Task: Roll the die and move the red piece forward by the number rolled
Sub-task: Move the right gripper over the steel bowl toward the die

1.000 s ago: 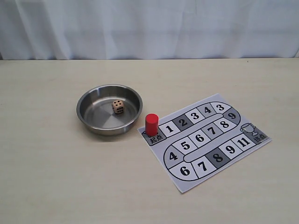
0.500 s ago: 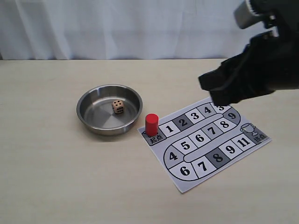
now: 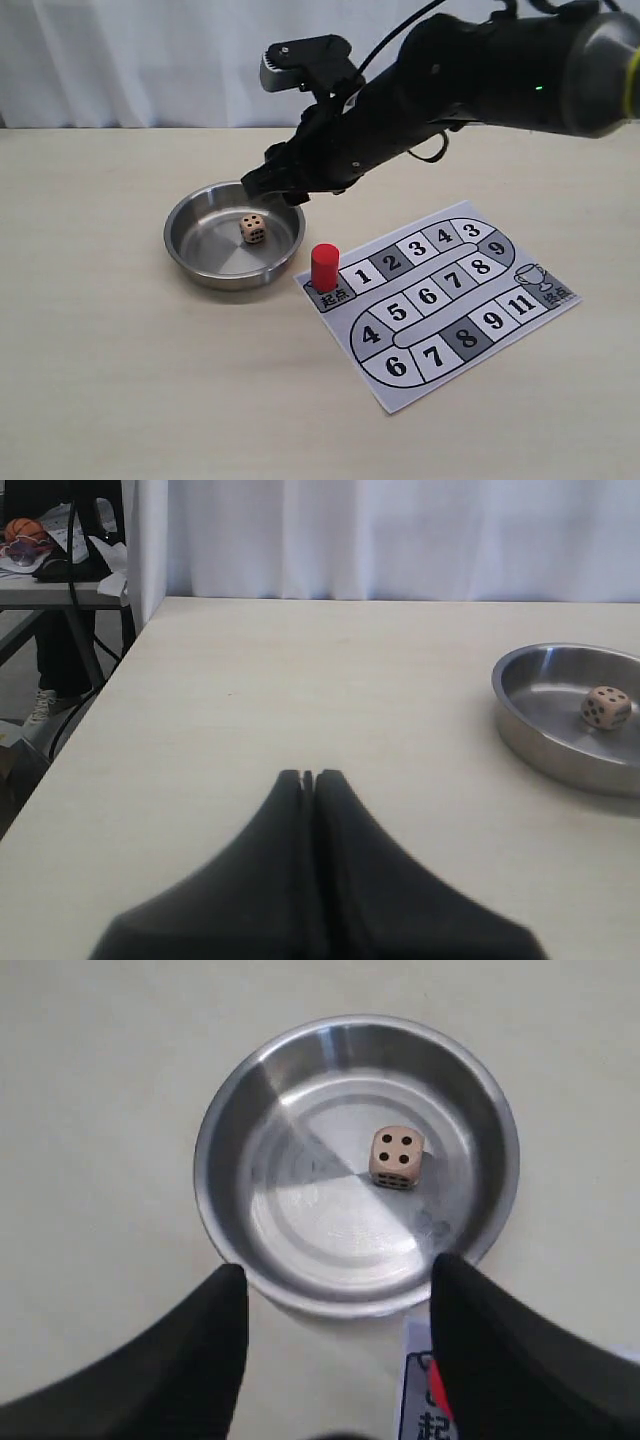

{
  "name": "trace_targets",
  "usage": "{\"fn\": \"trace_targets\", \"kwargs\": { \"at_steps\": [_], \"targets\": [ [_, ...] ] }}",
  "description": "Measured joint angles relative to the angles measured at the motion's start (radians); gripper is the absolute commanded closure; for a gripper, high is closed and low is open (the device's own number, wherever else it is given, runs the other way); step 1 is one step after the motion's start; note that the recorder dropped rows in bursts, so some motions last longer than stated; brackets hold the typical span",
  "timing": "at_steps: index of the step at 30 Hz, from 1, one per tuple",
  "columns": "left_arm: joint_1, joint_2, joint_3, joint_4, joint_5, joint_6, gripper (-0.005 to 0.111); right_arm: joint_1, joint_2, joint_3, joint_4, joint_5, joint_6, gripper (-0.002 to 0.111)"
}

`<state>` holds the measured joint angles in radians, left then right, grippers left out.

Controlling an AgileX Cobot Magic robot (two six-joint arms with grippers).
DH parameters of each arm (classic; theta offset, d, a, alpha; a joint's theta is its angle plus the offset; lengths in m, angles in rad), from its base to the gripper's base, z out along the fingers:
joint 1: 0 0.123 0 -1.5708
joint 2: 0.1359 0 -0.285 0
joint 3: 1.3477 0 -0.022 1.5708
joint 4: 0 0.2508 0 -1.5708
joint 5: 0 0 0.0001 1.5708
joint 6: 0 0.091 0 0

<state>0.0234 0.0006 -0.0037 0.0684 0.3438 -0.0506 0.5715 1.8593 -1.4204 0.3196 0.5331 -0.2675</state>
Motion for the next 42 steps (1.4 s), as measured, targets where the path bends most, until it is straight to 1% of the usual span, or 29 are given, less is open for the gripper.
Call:
{"fn": "trace_targets", "kwargs": {
  "at_steps": [5,12,18,25,32,42],
  "targets": [
    [0.0,0.0,0.0,0.0,0.0,0.0,0.107,0.0,0.117,-0.084,0.006,-0.002,0.002,0.056],
    [0.0,0.0,0.0,0.0,0.0,0.0,0.107,0.0,0.233,-0.162,0.008,-0.042,0.0,0.051],
    [0.0,0.0,0.0,0.0,0.0,0.0,0.107,0.0,0.328,-0.293,0.012,0.042,0.0,0.051],
    [0.0,0.0,0.0,0.0,0.0,0.0,0.107,0.0,0.423,-0.413,0.012,0.05,0.015,0.051],
    [0.0,0.0,0.0,0.0,0.0,0.0,0.107,0.0,0.489,-0.428,0.009,-0.041,0.017,0.051],
    [0.0,0.0,0.0,0.0,0.0,0.0,0.107,0.0,0.543,-0.428,0.009,-0.089,0.017,0.052]
  ]
}}
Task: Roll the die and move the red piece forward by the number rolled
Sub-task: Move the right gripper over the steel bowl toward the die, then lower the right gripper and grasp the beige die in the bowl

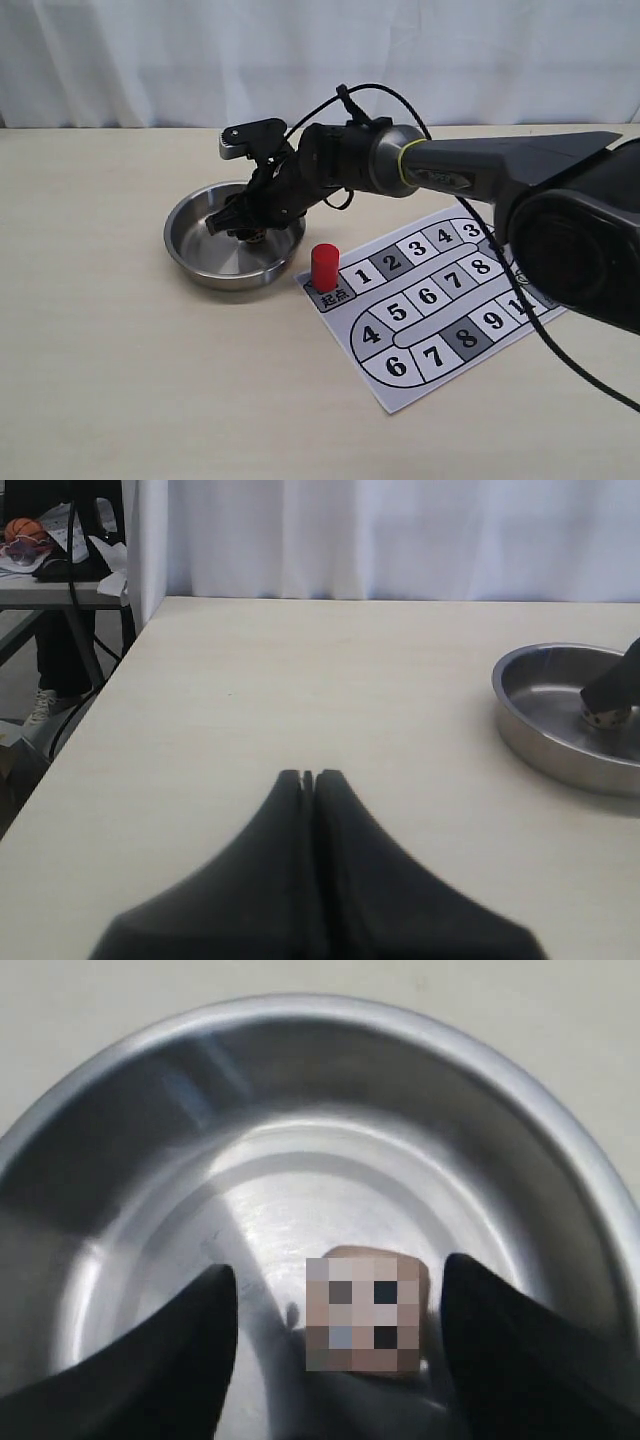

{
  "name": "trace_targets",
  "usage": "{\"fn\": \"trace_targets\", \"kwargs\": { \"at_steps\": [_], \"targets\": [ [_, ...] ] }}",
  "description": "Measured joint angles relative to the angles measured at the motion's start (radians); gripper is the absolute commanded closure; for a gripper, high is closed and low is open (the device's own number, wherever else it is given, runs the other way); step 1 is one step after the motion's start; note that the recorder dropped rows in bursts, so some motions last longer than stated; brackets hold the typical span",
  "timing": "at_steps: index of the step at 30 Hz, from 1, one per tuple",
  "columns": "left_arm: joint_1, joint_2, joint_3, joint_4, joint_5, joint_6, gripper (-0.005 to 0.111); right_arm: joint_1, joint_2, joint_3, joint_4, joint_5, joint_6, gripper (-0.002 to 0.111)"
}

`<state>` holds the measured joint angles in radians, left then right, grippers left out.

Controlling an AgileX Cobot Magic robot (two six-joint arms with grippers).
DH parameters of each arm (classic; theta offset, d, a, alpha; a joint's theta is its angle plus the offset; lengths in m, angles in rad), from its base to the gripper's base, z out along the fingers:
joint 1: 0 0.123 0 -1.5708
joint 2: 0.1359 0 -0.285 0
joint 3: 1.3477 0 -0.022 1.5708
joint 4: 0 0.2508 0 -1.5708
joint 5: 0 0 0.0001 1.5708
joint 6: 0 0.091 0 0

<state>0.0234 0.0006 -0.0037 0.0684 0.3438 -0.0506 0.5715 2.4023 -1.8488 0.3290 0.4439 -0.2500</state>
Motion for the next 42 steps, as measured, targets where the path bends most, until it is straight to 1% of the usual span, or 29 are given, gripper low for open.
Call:
{"fn": "trace_targets", "kwargs": {
  "at_steps": [6,17,19,20,21,22,23,24,25,26,31,35,38,42],
  "targets": [
    [0.0,0.0,0.0,0.0,0.0,0.0,0.107,0.0,0.01,-0.001,0.0,-0.041,0.0,0.052],
    [0.0,0.0,0.0,0.0,0.0,0.0,0.107,0.0,0.035,-0.004,0.0,-0.062,0.0,0.052],
    [0.0,0.0,0.0,0.0,0.0,0.0,0.107,0.0,0.036,-0.004,0.0,-0.066,0.0,0.055],
    [0.0,0.0,0.0,0.0,0.0,0.0,0.107,0.0,0.036,-0.004,0.0,-0.066,0.0,0.063],
    [0.0,0.0,0.0,0.0,0.0,0.0,0.107,0.0,0.036,-0.004,0.0,-0.066,0.0,0.068],
    [0.0,0.0,0.0,0.0,0.0,0.0,0.107,0.0,0.036,-0.004,0.0,-0.066,0.0,0.077],
    [0.0,0.0,0.0,0.0,0.0,0.0,0.107,0.0,0.036,-0.004,0.0,-0.066,0.0,0.081],
    [0.0,0.0,0.0,0.0,0.0,0.0,0.107,0.0,0.036,-0.004,0.0,-0.068,0.0,0.09],
    [0.0,0.0,0.0,0.0,0.0,0.0,0.107,0.0,0.036,-0.004,0.0,-0.068,0.002,0.094],
    [0.0,0.0,0.0,0.0,0.0,0.0,0.107,0.0,0.036,-0.004,0.0,-0.068,0.002,0.103],
    [0.0,0.0,0.0,0.0,0.0,0.0,0.107,0.0,0.024,-0.015,0.0,-0.028,0.004,0.104],
    [0.0,0.0,0.0,0.0,0.0,0.0,0.107,0.0,-0.039,-0.015,0.0,0.088,0.004,0.104],
    [0.0,0.0,0.0,0.0,0.0,0.0,0.107,0.0,-0.108,-0.015,0.0,0.209,0.004,0.104],
    [0.0,0.0,0.0,0.0,0.0,0.0,0.107,0.0,-0.172,-0.015,-0.002,0.292,0.004,0.104]
  ]
}}
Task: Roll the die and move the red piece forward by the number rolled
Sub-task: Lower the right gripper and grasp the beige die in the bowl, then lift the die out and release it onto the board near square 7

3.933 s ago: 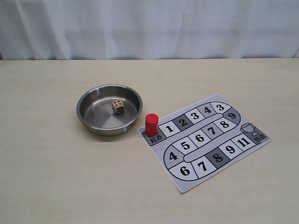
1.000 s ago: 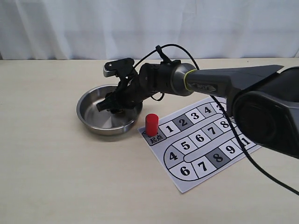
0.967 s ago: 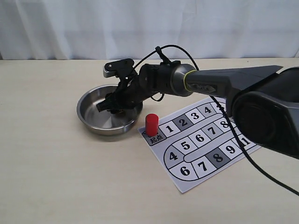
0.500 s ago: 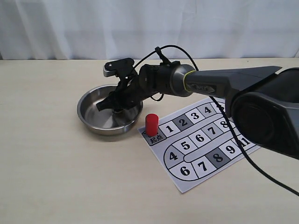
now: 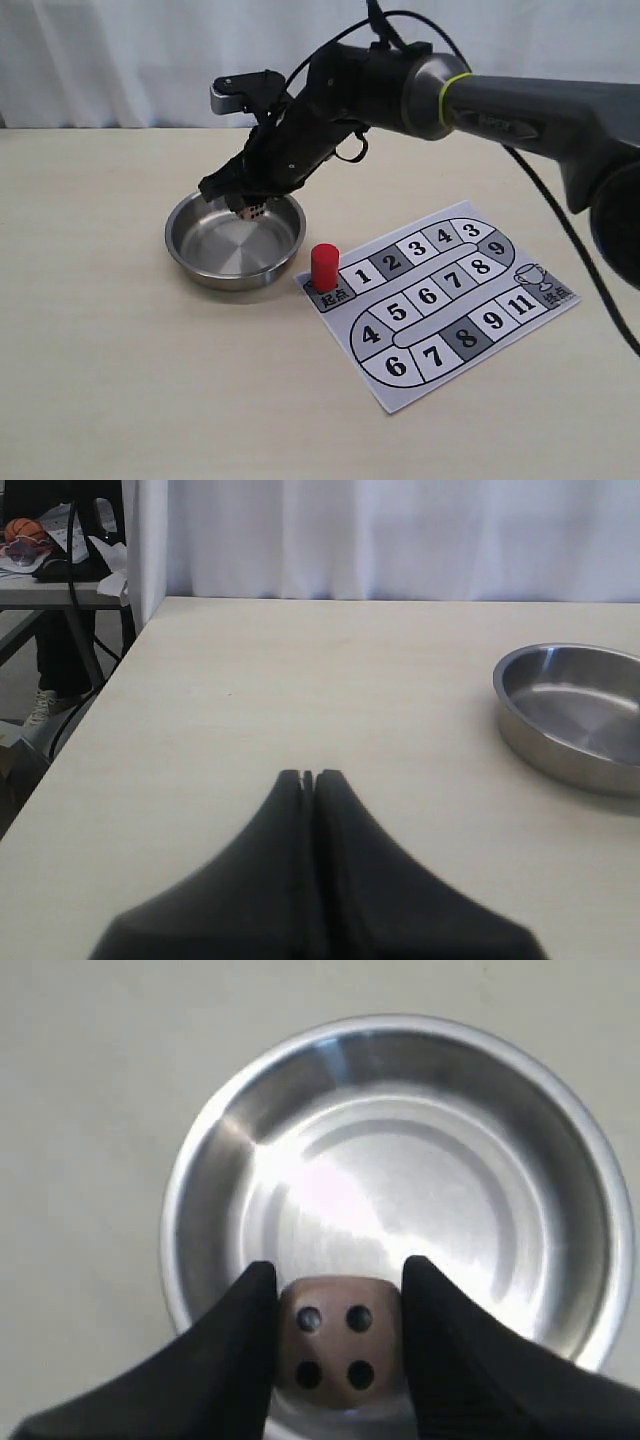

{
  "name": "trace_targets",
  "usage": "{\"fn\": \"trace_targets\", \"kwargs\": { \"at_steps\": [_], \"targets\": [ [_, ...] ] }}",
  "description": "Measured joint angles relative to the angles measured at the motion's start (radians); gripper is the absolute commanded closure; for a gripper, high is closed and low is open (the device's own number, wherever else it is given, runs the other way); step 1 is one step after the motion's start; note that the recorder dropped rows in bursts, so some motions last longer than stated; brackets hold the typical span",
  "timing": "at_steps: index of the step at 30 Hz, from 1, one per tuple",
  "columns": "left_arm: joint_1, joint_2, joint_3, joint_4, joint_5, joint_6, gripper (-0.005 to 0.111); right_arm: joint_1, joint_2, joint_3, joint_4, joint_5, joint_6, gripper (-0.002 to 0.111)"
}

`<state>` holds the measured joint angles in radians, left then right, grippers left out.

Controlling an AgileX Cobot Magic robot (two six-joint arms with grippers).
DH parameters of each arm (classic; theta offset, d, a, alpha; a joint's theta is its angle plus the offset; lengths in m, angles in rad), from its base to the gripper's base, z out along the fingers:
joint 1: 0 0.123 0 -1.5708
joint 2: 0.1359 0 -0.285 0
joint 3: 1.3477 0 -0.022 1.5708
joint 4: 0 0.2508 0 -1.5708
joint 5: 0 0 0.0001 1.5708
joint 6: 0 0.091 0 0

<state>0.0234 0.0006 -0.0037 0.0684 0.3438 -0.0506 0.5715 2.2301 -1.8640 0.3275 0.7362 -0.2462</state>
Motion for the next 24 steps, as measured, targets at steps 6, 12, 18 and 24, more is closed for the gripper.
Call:
{"fn": "trace_targets", "kwargs": {
  "at_steps": [6,12,18,24],
  "targets": [
    [0.0,0.0,0.0,0.0,0.0,0.0,0.107,-0.002,-0.1,0.099,-0.138,0.039,0.087,0.104],
    [0.0,0.0,0.0,0.0,0.0,0.0,0.107,-0.088,-0.214,0.316,-0.272,-0.007,0.185,0.104],
    [0.0,0.0,0.0,0.0,0.0,0.0,0.107,-0.232,-0.339,0.513,-0.284,-0.058,0.179,0.104],
    [0.0,0.0,0.0,0.0,0.0,0.0,0.107,-0.374,-0.444,0.671,-0.328,-0.073,0.152,0.104]
  ]
}}
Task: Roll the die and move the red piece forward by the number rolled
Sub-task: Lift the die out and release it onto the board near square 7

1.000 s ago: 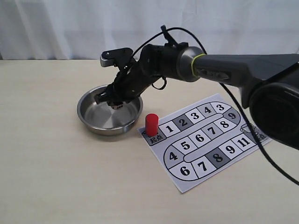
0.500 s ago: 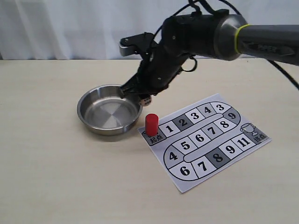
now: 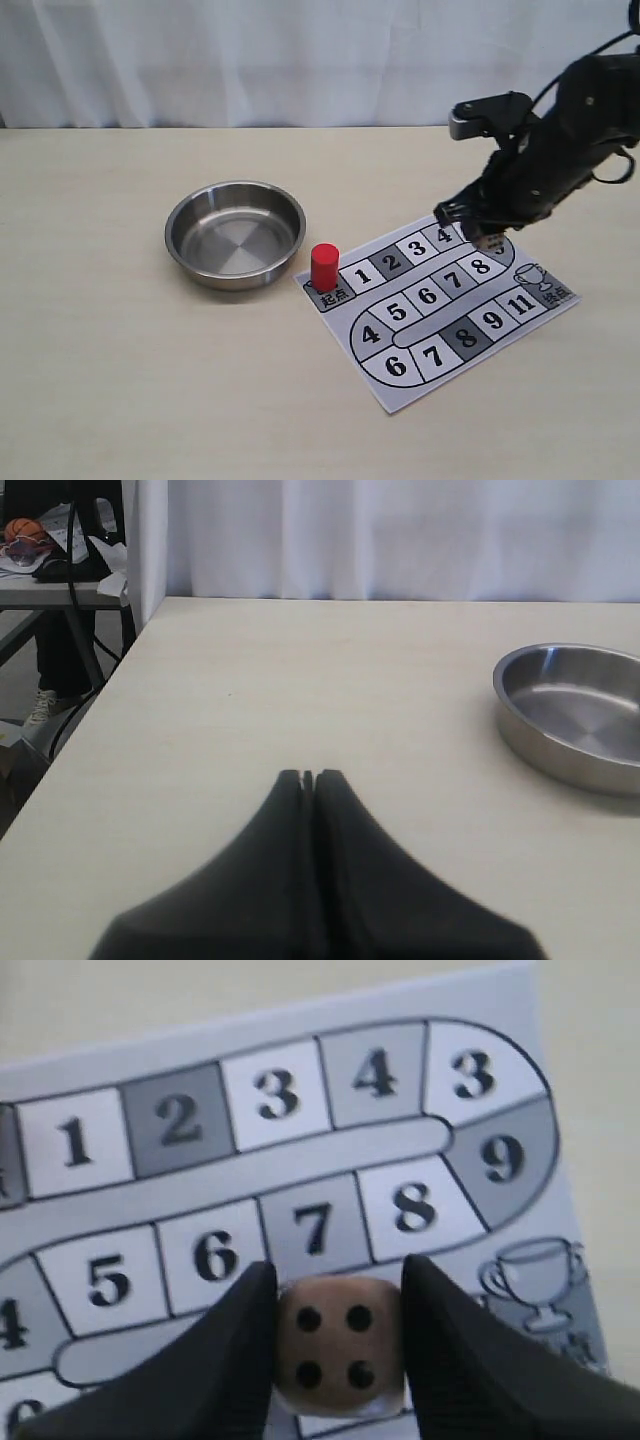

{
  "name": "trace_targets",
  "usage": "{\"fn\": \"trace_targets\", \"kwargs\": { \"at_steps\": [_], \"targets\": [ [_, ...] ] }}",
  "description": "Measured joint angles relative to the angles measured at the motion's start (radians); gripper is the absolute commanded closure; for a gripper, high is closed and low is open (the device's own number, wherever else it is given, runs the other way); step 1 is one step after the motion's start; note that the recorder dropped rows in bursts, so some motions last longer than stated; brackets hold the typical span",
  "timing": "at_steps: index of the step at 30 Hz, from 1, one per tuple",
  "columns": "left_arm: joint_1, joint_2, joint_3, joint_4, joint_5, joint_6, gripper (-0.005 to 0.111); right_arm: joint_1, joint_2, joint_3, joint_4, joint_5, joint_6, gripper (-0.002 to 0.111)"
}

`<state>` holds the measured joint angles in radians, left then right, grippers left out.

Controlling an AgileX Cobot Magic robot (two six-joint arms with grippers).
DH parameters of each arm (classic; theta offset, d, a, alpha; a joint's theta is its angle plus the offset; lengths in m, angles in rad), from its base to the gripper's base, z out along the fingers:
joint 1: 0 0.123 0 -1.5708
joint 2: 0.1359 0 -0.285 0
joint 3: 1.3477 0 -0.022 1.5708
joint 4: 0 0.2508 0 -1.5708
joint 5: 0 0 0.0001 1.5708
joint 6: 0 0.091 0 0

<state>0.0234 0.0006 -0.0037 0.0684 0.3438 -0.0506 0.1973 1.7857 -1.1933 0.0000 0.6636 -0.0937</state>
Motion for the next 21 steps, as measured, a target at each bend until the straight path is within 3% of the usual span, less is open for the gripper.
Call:
{"fn": "trace_targets", "kwargs": {
  "at_steps": [5,11,15,19,21],
  "targets": [
    [0.0,0.0,0.0,0.0,0.0,0.0,0.107,-0.089,-0.019,0.112,-0.093,0.0,0.081,0.104],
    [0.0,0.0,0.0,0.0,0.0,0.0,0.107,-0.107,-0.019,0.172,-0.124,0.0,0.125,0.099],
    [0.0,0.0,0.0,0.0,0.0,0.0,0.107,-0.109,-0.019,0.192,-0.012,-0.01,0.045,0.068],
    [0.0,0.0,0.0,0.0,0.0,0.0,0.107,-0.11,-0.019,0.194,0.359,-0.012,-0.276,0.029],
    [0.0,0.0,0.0,0.0,0.0,0.0,0.107,-0.11,-0.013,0.194,0.537,-0.01,-0.424,0.025]
  ]
}}
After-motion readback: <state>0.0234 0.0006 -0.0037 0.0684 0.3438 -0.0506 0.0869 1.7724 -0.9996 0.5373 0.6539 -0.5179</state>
